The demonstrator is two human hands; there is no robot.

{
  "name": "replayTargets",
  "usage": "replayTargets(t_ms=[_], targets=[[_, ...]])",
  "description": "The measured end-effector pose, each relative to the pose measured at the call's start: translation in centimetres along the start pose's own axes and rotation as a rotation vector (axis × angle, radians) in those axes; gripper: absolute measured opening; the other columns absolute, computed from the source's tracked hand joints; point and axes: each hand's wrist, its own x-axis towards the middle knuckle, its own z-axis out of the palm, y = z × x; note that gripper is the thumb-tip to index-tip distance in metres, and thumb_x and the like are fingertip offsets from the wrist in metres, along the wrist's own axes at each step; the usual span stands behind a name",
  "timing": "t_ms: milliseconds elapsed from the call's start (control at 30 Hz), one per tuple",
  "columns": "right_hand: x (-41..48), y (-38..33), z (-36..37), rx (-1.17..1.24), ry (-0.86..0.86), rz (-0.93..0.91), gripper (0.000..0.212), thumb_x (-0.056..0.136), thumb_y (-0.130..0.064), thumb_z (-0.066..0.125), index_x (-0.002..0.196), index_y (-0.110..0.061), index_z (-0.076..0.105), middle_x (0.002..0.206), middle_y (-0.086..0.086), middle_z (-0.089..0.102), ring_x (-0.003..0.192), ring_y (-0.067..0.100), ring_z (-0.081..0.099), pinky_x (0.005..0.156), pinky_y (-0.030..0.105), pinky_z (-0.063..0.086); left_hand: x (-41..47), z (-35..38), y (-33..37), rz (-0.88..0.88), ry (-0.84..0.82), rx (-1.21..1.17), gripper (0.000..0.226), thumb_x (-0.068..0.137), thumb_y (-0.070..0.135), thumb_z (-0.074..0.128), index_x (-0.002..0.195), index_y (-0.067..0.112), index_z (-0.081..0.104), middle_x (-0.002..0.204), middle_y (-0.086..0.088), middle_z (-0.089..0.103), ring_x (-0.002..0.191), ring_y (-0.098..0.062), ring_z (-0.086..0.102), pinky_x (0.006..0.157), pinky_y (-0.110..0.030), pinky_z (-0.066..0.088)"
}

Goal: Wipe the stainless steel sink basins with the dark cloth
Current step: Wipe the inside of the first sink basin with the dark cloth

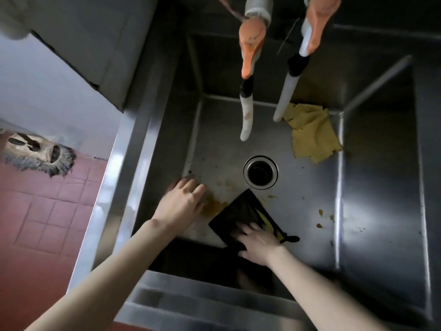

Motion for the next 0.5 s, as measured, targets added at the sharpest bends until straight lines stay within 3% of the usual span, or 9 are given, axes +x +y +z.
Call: replayTargets(t_ms=[67,167,300,367,433,467,500], targets=[[1.0,0.2,0.0,-0.183,-0.032,-0.077,0.066,0.093,-0.046,0.048,0.151,-0.035,0.018,0.161,-0.003,-0.002,0.147,0.025,-0.005,0.115,0.057,0.006,-0.7,-0.8,-0.9,0.040,0.017,0.049,0.036,0.079,0.025,0.069,0.112,0.014,0.061,0.115,-0.010,0.063,0.111,-0.034,0.057,0.095,-0.042,0.047],[2.3,1.0,0.1,-0.358,-0.057,-0.138,0.071,0.093,-0.051,0.044,0.151,-0.039,0.006,0.159,-0.007,-0.015,0.145,0.024,-0.018,0.113,0.062,0.002,-1.0,-2.5,-1.5,0.075,0.073,0.146,0.037,0.085,0.025,0.064,0.119,0.011,0.061,0.130,-0.013,0.057,0.136,-0.033,0.038,0.114,-0.054,0.027],[2.8,2.1,0.4,-0.348,0.026,-0.139,0.071,0.095,-0.045,0.043,0.150,-0.041,-0.001,0.158,-0.011,-0.020,0.145,0.020,-0.020,0.111,0.062,-0.008,-0.8,-4.7,-2.2,-0.001,0.122,0.165,0.045,0.083,0.024,0.063,0.127,0.014,0.058,0.151,-0.015,0.036,0.147,-0.030,0.013,0.117,-0.058,0.011],[3.4,2.1,0.8,-0.293,0.094,-0.130,0.070,0.093,-0.044,0.045,0.150,-0.041,0.005,0.159,-0.011,-0.014,0.145,0.020,-0.017,0.111,0.064,0.000,-0.7,-5.3,-2.9,-0.070,0.128,0.171,0.051,0.083,0.027,0.063,0.132,0.015,0.054,0.156,-0.014,0.026,0.148,-0.029,0.009,0.116,-0.059,0.011],[4.4,1.4,0.5,-0.229,0.143,-0.083,0.065,0.086,-0.051,0.042,0.148,-0.038,0.027,0.159,-0.007,0.014,0.144,0.024,0.005,0.103,0.068,0.027,-0.7,-5.3,-3.8,-0.100,0.137,0.156,0.051,0.085,0.028,0.063,0.133,0.014,0.052,0.157,-0.014,0.023,0.148,-0.029,0.009,0.117,-0.057,0.014],[5.2,1.0,0.0,-0.204,0.174,-0.042,0.066,0.083,-0.056,0.033,0.146,-0.037,0.032,0.157,-0.005,0.022,0.143,0.025,0.013,0.098,0.067,0.034,-0.8,-5.2,-4.1,-0.091,0.138,0.159,0.051,0.087,0.029,0.062,0.134,0.014,0.052,0.157,-0.014,0.024,0.148,-0.028,0.010,0.117,-0.054,0.015],[6.0,0.6,-0.8,-0.181,0.185,-0.015,0.070,0.081,-0.060,0.020,0.148,-0.038,0.026,0.159,-0.005,0.015,0.145,0.026,0.010,0.101,0.068,0.029,-0.8,-5.0,-4.3,-0.078,0.136,0.171,0.050,0.088,0.032,0.060,0.134,0.013,0.052,0.156,-0.014,0.024,0.148,-0.028,0.009,0.118,-0.052,0.016]])
